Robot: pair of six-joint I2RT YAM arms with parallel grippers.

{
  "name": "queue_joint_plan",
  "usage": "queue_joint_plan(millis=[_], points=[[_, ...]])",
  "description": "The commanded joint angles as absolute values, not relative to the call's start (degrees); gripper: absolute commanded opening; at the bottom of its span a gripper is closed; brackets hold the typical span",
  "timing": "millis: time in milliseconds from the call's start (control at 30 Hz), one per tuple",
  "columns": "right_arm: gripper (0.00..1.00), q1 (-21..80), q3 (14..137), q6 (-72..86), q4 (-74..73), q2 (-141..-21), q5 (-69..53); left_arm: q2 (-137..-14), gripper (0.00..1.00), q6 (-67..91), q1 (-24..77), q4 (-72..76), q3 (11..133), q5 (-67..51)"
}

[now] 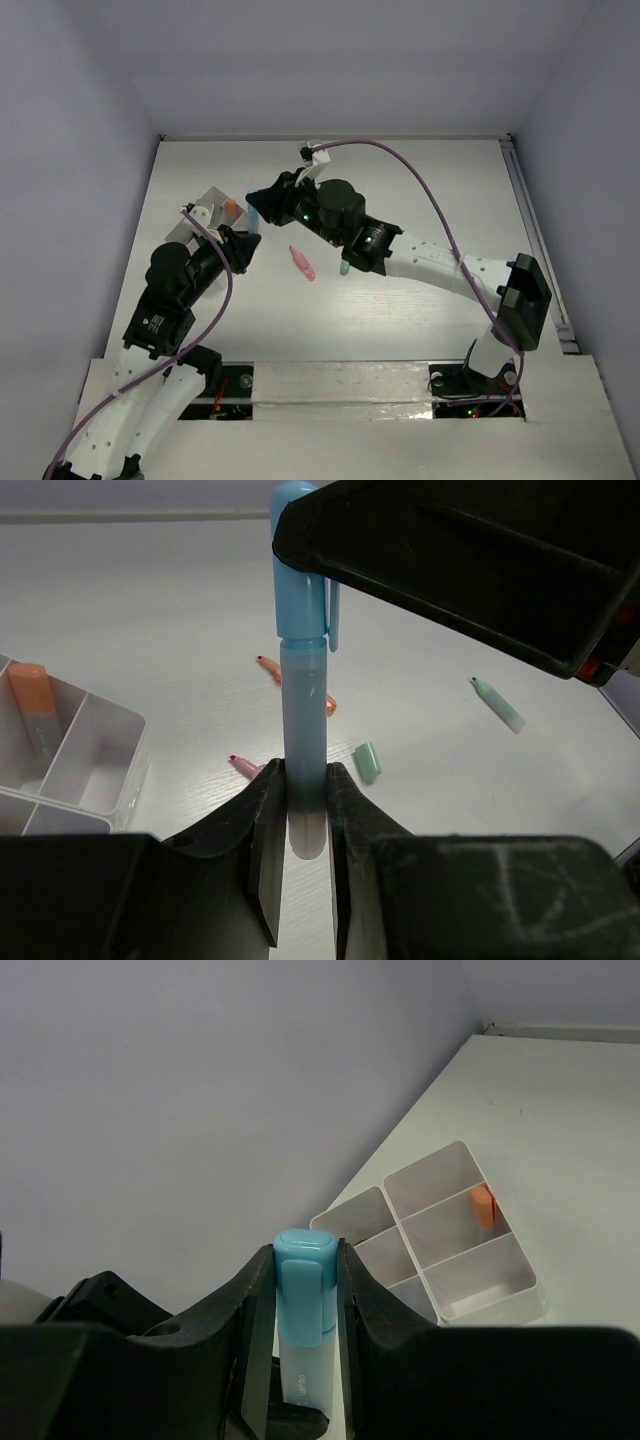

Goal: Sort the stationery into containers
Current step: Close the pen cap on the pen.

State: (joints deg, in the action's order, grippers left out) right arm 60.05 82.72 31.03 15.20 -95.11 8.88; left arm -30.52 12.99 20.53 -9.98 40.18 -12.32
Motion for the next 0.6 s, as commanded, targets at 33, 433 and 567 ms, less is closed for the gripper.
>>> queue_joint_plan(millis=[33,433,567], points=[[0.00,61.2,82.2,30.6,12.8,-94.3,3.5,-30.0,0.00,13.0,20.2,-3.4,41.0,-10.2],[0.00,61.8,70.8,34.7,12.7,-93.1,-4.0,-30.4,0.00,12.7,20.2,-3.4,41.1,-10.0],[0.00,63.1,68.5,35.4,13.0,-93.1,-5.3,-30.8,0.00,12.8,20.2,-3.3,41.1,-9.9]])
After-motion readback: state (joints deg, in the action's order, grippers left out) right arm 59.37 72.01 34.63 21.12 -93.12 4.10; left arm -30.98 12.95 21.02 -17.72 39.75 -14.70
